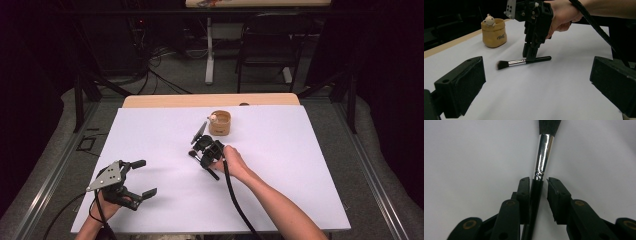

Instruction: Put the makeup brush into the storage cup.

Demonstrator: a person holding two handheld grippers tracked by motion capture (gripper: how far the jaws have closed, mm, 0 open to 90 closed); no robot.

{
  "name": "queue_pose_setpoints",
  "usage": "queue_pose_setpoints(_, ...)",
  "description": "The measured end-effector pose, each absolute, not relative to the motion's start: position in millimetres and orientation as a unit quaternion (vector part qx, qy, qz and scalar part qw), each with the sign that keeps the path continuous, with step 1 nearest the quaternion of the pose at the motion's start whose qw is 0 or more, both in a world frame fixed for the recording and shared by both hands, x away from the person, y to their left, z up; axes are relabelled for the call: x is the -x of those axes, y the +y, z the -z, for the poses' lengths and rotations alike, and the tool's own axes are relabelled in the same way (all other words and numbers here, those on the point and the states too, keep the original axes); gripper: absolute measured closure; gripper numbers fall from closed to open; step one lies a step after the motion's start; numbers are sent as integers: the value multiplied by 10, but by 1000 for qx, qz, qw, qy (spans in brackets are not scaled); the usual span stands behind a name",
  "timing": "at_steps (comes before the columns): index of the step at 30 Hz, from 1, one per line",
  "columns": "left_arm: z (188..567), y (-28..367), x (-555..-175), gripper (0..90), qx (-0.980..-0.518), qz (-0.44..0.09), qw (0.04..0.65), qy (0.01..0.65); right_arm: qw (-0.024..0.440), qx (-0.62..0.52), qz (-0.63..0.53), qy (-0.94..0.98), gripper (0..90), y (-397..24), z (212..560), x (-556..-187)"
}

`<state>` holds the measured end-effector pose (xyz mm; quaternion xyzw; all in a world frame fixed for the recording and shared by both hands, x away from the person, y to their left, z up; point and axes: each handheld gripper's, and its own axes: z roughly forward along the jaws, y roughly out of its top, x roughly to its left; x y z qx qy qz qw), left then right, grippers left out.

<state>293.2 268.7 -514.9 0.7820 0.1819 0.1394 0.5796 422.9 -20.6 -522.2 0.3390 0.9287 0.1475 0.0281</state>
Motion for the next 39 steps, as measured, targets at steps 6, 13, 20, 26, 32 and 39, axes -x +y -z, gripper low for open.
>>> queue_pose_setpoints(6, 5149, 2687, -2932, 2, -782, -139, 580, 182, 34, -342, -143, 928, 740, -186, 5251, -4224)
queue_pose_setpoints(13, 5149, 2686, -2932, 3, -782, -139, 580, 181, 40, -342, -139, 928, 754, -175, 5271, -4221)
queue_pose_setpoints(20, 5149, 2686, -2932, 2, -782, -139, 580, 181, 40, -344, -130, 929, 762, -164, 5302, -4217)
queue_pose_setpoints(26, 5150, 2684, -2932, 2, -782, -138, 580, 182, 41, -346, -137, 927, 783, -181, 5311, -4210)
queue_pose_setpoints(32, 5148, 2681, -2928, 2, -783, -139, 579, 182, 39, -339, -150, 928, 789, -218, 5320, -4210)
queue_pose_setpoints(39, 5151, 2682, -2929, 3, -782, -137, 580, 183, 28, -346, -164, 923, 789, -271, 5314, -4214)
